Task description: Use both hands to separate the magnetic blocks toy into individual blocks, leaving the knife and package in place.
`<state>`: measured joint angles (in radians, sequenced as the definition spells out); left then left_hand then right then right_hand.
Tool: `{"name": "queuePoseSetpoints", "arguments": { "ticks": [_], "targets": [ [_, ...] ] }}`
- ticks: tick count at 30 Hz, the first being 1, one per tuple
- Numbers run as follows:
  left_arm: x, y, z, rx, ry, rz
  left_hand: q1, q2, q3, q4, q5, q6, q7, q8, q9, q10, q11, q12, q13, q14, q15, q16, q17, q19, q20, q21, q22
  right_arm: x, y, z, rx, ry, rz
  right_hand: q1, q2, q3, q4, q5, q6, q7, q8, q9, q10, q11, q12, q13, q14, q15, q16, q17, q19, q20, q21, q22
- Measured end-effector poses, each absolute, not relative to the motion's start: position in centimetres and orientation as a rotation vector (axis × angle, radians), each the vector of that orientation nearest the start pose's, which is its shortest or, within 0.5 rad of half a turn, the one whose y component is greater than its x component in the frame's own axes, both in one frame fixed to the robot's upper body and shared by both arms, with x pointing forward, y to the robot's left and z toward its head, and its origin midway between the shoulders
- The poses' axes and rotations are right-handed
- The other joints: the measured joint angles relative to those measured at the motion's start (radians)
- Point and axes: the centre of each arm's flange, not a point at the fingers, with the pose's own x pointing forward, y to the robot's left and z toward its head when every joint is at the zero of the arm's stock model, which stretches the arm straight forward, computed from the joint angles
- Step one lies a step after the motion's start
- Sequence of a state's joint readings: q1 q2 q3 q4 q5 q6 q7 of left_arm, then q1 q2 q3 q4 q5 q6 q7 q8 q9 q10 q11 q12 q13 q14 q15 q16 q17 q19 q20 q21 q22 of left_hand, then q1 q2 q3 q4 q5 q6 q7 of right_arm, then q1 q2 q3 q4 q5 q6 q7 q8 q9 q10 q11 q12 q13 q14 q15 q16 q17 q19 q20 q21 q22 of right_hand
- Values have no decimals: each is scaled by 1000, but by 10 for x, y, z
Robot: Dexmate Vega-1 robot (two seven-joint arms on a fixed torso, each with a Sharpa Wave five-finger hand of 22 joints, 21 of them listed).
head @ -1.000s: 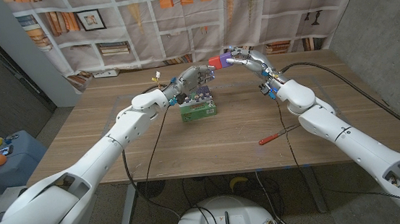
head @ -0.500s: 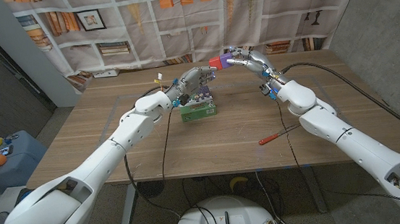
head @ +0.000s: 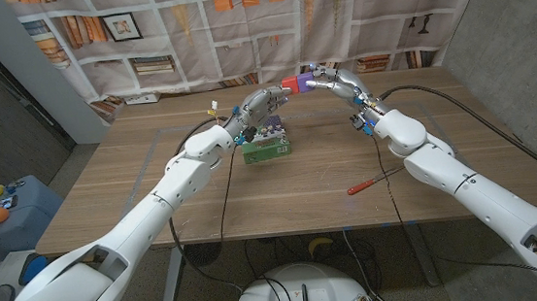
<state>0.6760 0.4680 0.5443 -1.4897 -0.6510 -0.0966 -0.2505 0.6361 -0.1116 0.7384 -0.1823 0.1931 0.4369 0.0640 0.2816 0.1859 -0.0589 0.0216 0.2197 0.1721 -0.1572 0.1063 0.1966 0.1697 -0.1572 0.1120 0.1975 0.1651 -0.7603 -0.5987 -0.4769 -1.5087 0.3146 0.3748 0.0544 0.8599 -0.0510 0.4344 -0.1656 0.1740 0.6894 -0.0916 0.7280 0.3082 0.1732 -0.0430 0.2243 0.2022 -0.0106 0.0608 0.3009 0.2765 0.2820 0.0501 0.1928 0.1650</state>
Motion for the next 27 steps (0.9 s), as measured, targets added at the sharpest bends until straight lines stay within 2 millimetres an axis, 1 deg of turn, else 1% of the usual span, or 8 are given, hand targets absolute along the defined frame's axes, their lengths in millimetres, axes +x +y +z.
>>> {"name": "queuePoseSetpoints", "arguments": {
  "ticks": [2, 4, 7, 10, 17, 19, 22, 27],
  "targets": [
    [619, 132, 51, 93, -622, -693, 3, 2, 0, 0, 0, 10, -7, 0, 0, 4, -4, 0, 0, 2, -1, 0, 0, 2, -2, 0, 0, 596, -209, 57, -409, -885, 389, 0, 0, 0, 0, 0, 0, 0, 0, 0, 0, 0, 0, 0, 0, 0, 0, 0, 0, 0, 0, 0],
    [619, 131, 50, 87, -627, -689, 19, -3, 0, 0, 0, 36, -14, 10, 1, 16, -9, 0, 0, 14, -4, 0, 0, 16, -3, 0, 0, 596, -209, 57, -409, -885, 388, 0, 0, 0, 0, 0, 0, 0, 0, 0, 0, 0, 0, 0, 0, 0, 0, 0, 0, 0, 0, 0],
    [619, 131, 50, 80, -632, -682, 35, -6, 0, 0, 0, 77, -19, 21, 3, 35, -12, 0, 0, 29, -17, 0, 0, 34, -12, 0, 0, 596, -210, 57, -407, -885, 387, 0, 0, -4, 4, 0, 0, 0, 0, 0, 0, 0, 0, 0, 0, 0, 0, 0, 0, 0, 0, 0],
    [619, 131, 50, 73, -636, -675, 47, -5, 0, 0, 0, 102, -23, 27, 3, 51, -23, 0, 0, 41, -19, 0, 0, 46, -15, 0, 0, 596, -210, 56, -406, -884, 386, 0, 0, -4, 4, 0, 0, 0, 0, -3, 0, 0, 0, 0, 0, 0, 0, 0, 0, 0, 0, 0],
    [619, 130, 48, 60, -637, -660, 66, -5, -4, -3, 0, 159, -34, 41, 3, 70, -34, 0, 0, 66, -29, 0, 0, 71, -26, 0, 0, 597, -210, 55, -401, -883, 385, 0, 0, -4, 4, 0, 0, 0, 0, -5, 0, 0, 0, 0, 0, 0, 0, 0, 0, 0, 0, 0],
    [620, 130, 48, 58, -636, -655, 76, -3, -7, 1, 0, 180, -37, 51, 3, 79, -36, 0, 0, 73, -32, 0, 0, 80, -28, 0, 0, 597, -210, 55, -400, -884, 384, 0, 0, -4, 4, 0, 0, 0, 0, -5, 0, 0, 0, 0, 0, 0, 0, 0, 0, 0, 0, 0],
    [620, 129, 48, 53, -638, -647, 91, -4, -11, -3, 0, 219, -43, 60, 2, 97, -39, 0, 0, 87, -40, 0, -2, 98, -36, 0, 0, 597, -211, 55, -398, -885, 383, 0, 0, -4, 4, 4, 0, 0, 0, -5, 0, 0, 0, 0, 0, 0, 0, 0, 4, -4, 0, 0],
    [620, 128, 48, 45, -640, -634, 111, -6, -23, 0, 0, 289, -55, 80, 2, 123, -45, 0, 0, 108, -49, -3, -2, 124, -37, 0, 0, 598, -211, 55, -397, -886, 380, 0, 0, -4, 4, 4, 0, 0, 0, -5, 0, 0, -8, 0, 0, 0, 0, 0, 6, -6, 0, 0]
  ]
}}
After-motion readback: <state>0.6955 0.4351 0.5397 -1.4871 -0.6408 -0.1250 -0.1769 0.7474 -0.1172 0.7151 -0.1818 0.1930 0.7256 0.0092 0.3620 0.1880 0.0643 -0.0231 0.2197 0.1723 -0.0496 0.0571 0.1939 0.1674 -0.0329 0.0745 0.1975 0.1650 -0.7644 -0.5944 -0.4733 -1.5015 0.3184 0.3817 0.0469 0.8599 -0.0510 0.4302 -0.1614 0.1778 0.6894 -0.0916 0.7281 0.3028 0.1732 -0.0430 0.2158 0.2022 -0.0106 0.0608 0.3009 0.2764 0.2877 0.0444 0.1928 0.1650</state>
